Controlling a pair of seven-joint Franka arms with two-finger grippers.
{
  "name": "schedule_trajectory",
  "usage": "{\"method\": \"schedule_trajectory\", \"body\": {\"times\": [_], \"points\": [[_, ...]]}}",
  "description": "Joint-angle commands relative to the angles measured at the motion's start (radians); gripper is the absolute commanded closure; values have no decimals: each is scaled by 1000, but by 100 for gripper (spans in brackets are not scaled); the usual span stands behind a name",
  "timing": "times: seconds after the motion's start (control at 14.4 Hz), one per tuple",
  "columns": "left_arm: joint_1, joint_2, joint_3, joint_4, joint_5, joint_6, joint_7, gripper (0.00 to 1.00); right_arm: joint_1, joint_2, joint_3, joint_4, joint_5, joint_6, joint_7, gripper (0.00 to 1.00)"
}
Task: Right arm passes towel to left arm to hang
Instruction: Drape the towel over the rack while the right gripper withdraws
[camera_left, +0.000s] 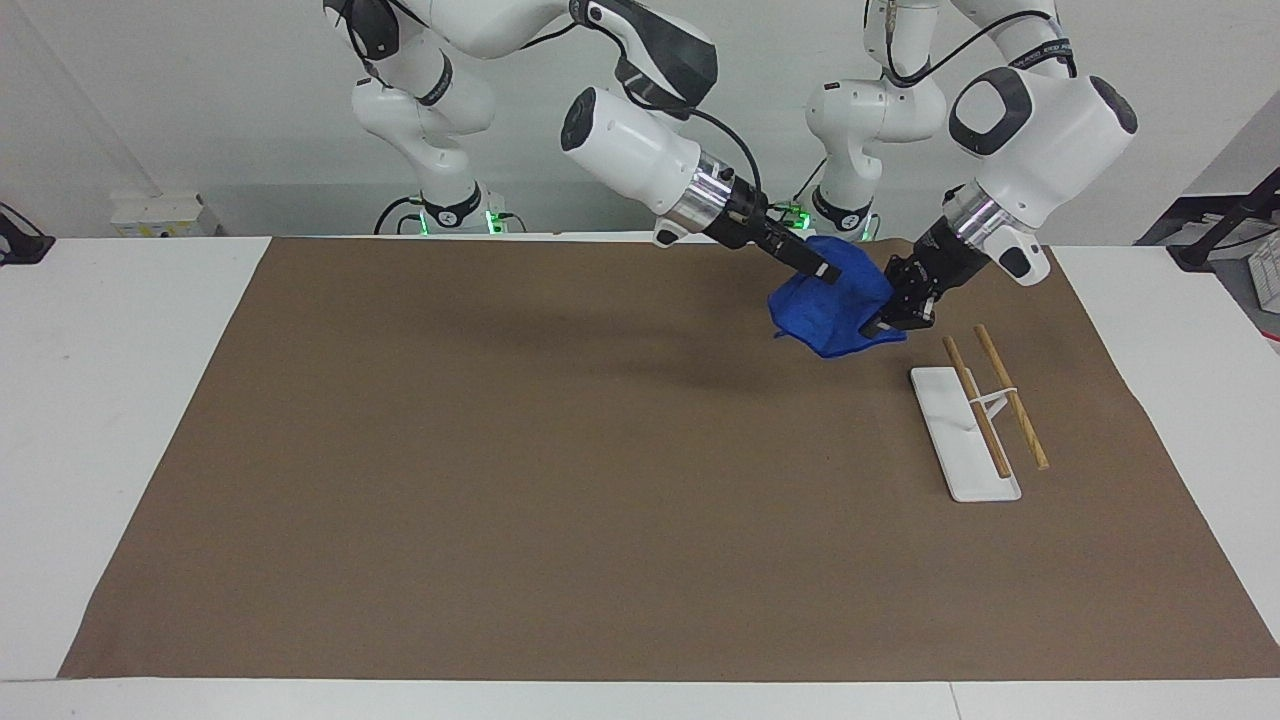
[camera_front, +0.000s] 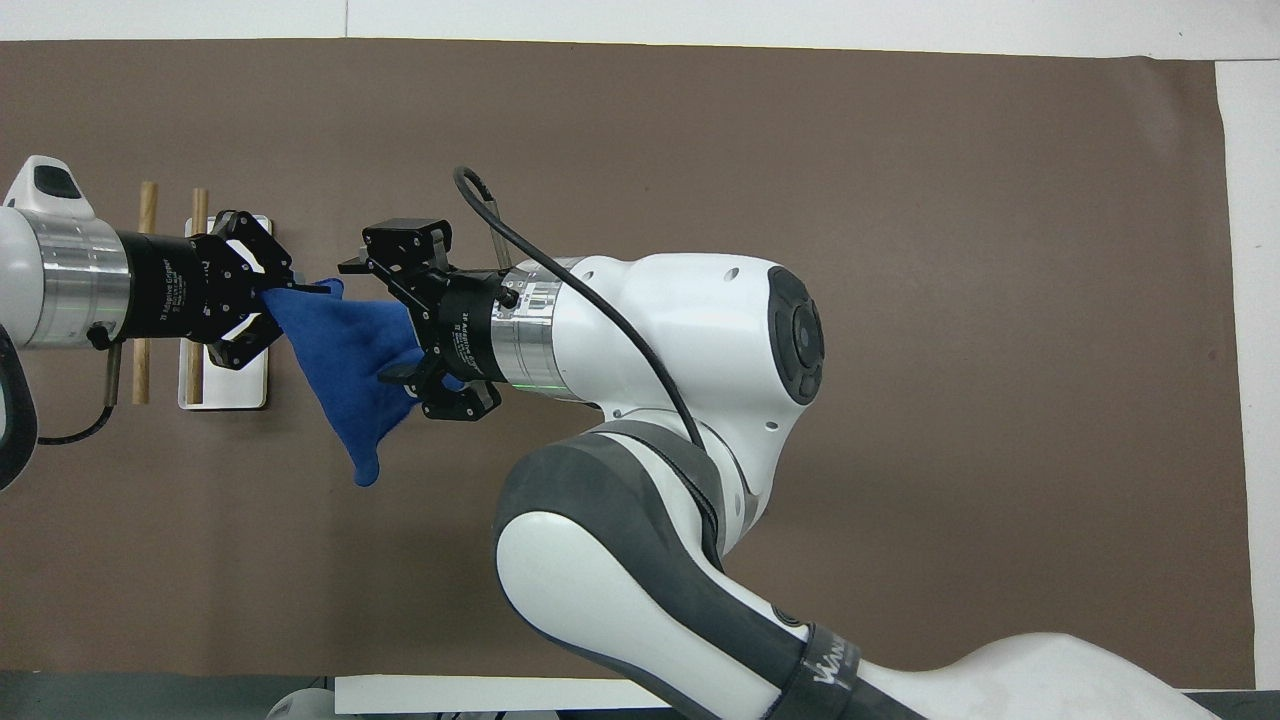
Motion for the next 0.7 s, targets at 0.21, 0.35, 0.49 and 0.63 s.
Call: {"method": "schedule_trajectory", "body": {"times": [0.21,0.35,0.49,0.63], "points": [[49,16,-1,14,17,60,174,100,-42,-102,-80,-166,-132,-11,-410,0],[84,10,-1,-6,19,58,201,99,-39,-146,-166,-232,-132,-20,-638,0],[117,12,-1,-9,17,81,120,99,-39,-191,-273,-293,-132,-73,-885,0],[121,3,-1,-44,17,135,19,99,-38,-222,-378,-306,-132,-214,-1076,0]]}}
